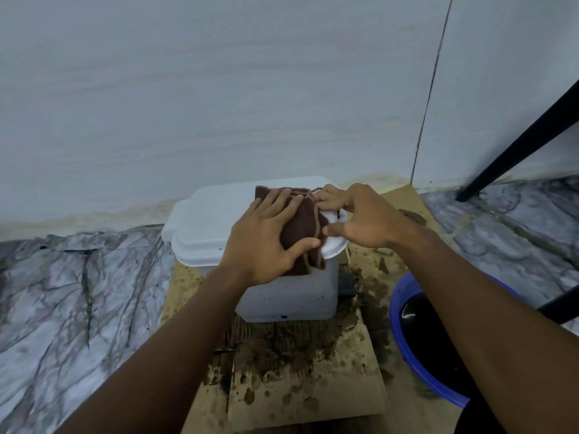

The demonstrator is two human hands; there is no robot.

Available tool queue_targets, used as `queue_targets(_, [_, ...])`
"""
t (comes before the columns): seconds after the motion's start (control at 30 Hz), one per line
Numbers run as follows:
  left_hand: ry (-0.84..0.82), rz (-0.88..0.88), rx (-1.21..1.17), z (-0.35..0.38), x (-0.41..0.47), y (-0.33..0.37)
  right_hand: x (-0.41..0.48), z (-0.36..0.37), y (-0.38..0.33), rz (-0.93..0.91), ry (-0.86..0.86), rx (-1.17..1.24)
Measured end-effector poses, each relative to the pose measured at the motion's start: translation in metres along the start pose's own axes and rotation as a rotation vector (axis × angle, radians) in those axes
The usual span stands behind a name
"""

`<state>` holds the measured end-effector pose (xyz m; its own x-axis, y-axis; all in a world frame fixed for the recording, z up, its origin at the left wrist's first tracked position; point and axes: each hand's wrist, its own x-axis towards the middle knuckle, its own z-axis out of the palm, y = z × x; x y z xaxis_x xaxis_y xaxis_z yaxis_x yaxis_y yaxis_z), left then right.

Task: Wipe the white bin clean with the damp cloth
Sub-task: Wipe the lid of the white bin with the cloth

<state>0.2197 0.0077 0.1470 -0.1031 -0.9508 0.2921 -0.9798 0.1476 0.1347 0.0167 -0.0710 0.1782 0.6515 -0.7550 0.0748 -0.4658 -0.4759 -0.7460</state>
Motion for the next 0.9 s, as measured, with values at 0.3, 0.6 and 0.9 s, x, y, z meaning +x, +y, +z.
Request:
queue_targets(0.3, [-0.006, -0.029, 0.088, -0.010, -0.011, -0.022, 0.001, 0.000, 0.003, 0.005, 0.003, 0.013])
queue_targets(0.6, [-0.038, 0.001, 0.037, -0.008, -0.010, -0.019, 0.001, 0.001, 0.000, -0.003, 0.003, 0.046])
queue_targets(0.9, [-0.043, -0.054, 0.108, -0.005, -0.006, -0.012, 0.000, 0.002, 0.000, -0.009, 0.027, 0.036])
